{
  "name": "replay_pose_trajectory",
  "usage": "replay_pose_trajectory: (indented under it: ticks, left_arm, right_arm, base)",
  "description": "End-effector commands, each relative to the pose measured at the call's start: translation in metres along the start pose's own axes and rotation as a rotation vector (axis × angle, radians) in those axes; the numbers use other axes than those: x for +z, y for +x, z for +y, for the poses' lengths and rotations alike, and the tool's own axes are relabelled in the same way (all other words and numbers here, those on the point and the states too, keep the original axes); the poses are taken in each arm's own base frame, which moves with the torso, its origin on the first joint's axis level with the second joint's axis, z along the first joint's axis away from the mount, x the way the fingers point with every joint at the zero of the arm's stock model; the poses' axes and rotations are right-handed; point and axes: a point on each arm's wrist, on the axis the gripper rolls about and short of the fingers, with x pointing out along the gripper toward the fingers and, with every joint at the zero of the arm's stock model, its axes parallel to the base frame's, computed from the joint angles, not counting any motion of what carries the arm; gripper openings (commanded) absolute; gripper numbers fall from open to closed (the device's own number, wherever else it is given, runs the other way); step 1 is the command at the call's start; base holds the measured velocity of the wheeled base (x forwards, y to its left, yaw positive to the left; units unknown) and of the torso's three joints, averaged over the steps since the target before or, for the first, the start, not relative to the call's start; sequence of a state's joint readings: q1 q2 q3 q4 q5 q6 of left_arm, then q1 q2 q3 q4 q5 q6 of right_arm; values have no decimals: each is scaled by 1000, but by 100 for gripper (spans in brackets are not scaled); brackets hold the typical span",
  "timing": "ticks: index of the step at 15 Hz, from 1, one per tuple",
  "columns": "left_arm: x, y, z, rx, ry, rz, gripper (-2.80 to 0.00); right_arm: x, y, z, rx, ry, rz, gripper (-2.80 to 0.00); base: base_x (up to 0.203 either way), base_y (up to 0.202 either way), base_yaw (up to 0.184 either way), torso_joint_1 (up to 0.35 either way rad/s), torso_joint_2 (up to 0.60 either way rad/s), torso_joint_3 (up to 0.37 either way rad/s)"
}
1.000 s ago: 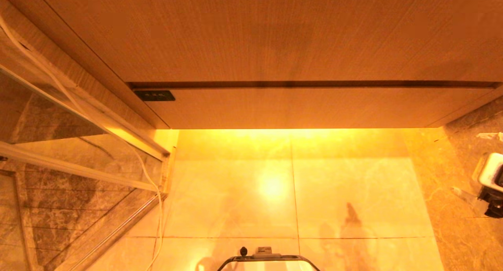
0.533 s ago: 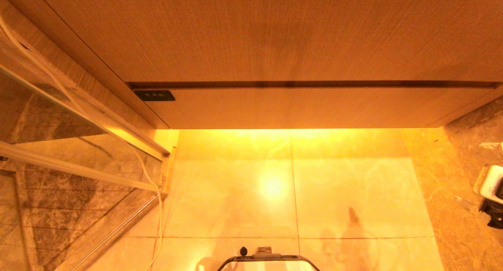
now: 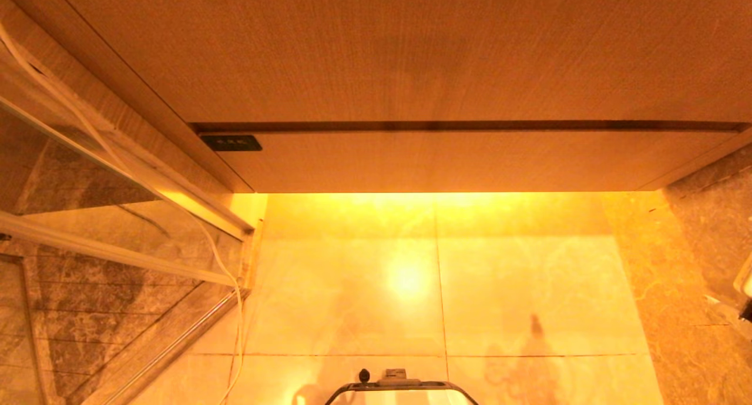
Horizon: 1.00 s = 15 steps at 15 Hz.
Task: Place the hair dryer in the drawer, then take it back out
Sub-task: Pull open the drawer
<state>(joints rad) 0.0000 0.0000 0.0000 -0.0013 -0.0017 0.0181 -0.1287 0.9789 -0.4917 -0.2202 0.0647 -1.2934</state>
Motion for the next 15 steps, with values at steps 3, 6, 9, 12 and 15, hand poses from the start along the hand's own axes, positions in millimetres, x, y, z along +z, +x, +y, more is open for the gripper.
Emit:
replay_pose_trajectory:
  ticks: [3,6,9,12,15]
  left_arm:
    - [0,0,0,0,0,1,-280]
    - [0,0,0,0,0,1,-280]
    - [0,0,0,0,0,1,-280]
    - [0,0,0,0,0,1,-280]
    - [-1,0,0,0,0,3,-280]
  right_arm:
    - [-7,6,0,19,10,35,0]
    - [-10,18,-1,71,19,65,0]
    - [-10,51,-5,152,-13,16,0]
    - [4,90,-15,217,-125,-264,0]
    - [13,128,-34,159,-131,-374,0]
  base:
    - [0,0,0,0,0,0]
    - [0,0,0,0,0,0]
    - [0,0,0,0,0,0]
    - [0,0,0,0,0,0]
    - [0,0,0,0,0,0]
